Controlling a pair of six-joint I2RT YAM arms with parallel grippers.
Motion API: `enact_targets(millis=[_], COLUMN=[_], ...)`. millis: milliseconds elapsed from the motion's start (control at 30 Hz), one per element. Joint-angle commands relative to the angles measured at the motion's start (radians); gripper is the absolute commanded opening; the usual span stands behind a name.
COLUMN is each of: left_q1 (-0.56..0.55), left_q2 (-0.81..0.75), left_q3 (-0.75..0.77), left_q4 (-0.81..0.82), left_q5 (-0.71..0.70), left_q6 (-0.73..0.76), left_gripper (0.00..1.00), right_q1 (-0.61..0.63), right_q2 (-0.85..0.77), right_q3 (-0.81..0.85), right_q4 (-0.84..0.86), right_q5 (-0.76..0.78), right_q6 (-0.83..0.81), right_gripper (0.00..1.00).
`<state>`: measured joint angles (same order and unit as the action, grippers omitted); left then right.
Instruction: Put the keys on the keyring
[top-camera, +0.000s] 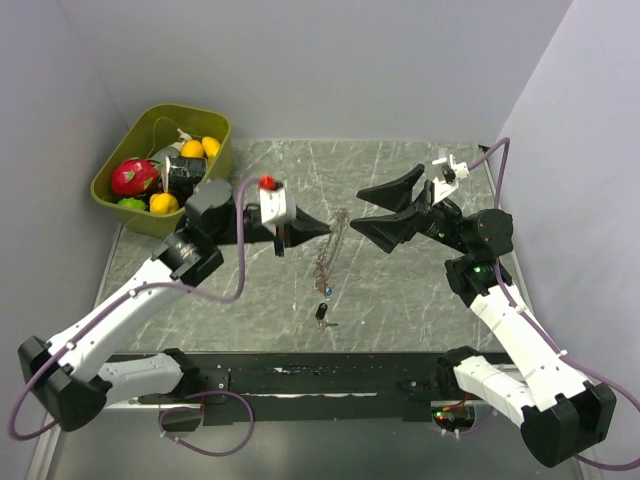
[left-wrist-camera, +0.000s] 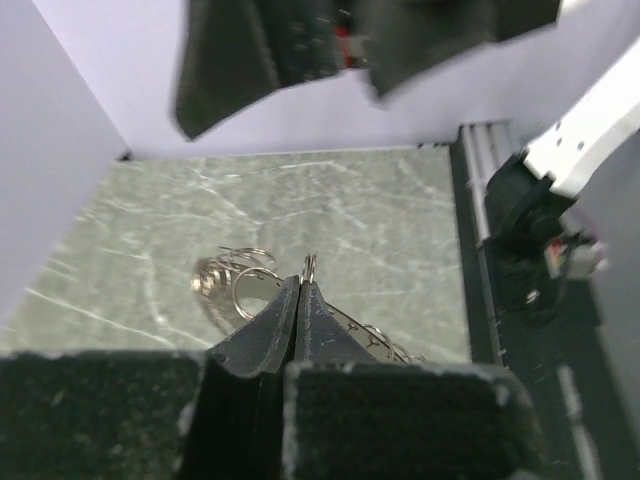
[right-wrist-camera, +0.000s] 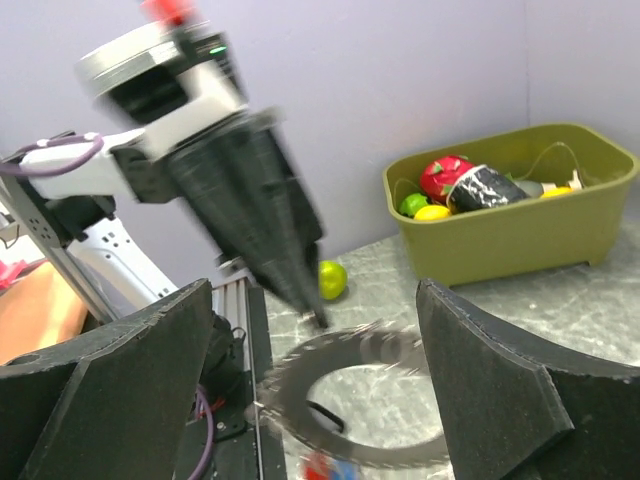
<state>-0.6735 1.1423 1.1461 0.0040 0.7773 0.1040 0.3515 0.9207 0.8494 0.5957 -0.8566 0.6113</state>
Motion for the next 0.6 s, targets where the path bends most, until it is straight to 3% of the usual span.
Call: enact_targets(millis=[0, 333, 567], left_q1=[-0.061, -0.158, -0.173], left_q2=[-0.102, -0.144, -0.145], left_q3=[-0.063, -0.078, -0.071], left_q4=[0.051, -0.050, -0.065], left_q5=[-0.113, -0.225, -0.254], left_q6=[0.279, 0.580, 0.585], left_gripper=[0.01, 0.01, 0.01], right_q1=[-0.009, -0.009, -0.009], right_q2=[-0.008, -0.008, -0.017], right_q3=[0.004, 0.007, 0.020], right_q4=[-0.007, -0.043, -0.091], right_q5=[0.005, 0.001, -0.012], right_q6=[-0.024, -0.044, -0.077], right_gripper=[0.89, 0.89, 0.90])
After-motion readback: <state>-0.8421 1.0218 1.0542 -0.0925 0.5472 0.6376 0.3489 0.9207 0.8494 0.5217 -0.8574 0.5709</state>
